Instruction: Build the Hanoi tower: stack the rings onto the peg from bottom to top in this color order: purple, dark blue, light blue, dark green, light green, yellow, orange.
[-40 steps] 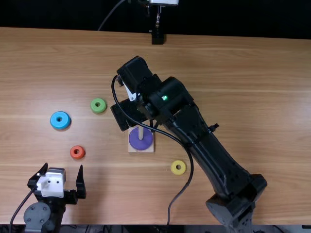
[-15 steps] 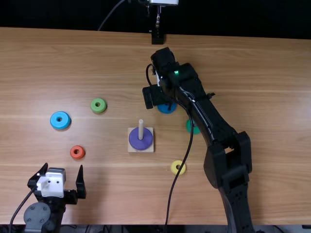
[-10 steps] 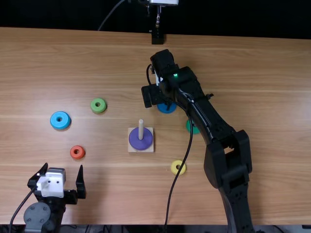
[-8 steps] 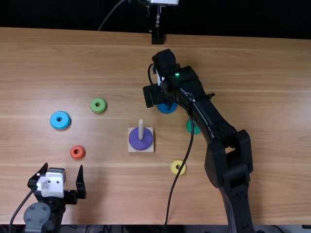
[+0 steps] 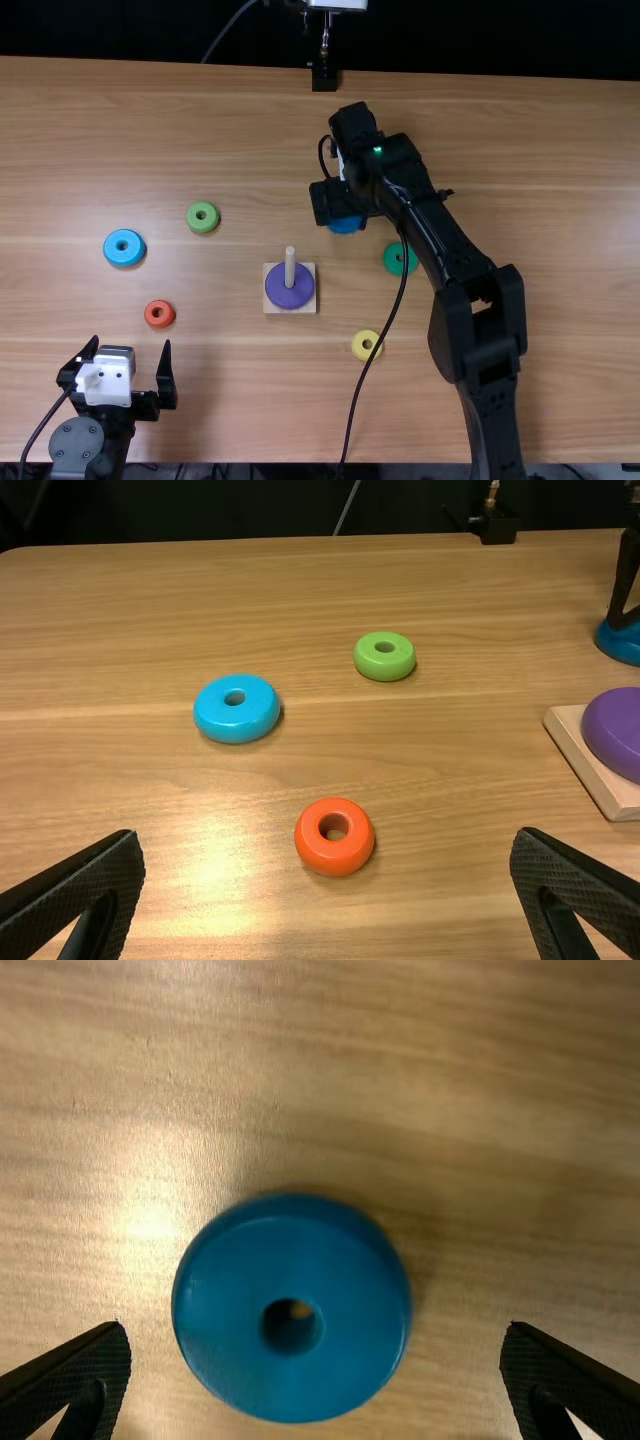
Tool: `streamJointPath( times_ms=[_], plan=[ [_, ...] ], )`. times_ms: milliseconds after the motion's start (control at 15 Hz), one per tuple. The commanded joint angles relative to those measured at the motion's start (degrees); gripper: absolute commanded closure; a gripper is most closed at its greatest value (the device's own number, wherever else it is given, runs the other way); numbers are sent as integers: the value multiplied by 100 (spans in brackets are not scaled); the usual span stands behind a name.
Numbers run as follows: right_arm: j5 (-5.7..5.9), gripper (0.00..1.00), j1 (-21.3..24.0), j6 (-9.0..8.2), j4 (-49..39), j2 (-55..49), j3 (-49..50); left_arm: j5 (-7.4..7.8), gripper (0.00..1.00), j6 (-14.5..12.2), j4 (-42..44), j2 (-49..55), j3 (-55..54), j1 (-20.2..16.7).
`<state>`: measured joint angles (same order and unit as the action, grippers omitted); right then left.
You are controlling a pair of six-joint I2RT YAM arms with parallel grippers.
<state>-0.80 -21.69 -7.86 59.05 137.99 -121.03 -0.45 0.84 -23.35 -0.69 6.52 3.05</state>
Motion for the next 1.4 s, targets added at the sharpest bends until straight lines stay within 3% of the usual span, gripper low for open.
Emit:
streamJointPath(
  times_ms=[0,1133,1333],
  plan=[
    [16,0,-2,-26,18,8,71,-29,0,-10,-259,69,-652,55],
    [27,0,-46,-58,61,395,-43,-29,0,-21,-259,69,-652,55],
    [80,19,-107,-79,61,430,-43,-29,0,-10,-259,69,-652,47]
  ],
)
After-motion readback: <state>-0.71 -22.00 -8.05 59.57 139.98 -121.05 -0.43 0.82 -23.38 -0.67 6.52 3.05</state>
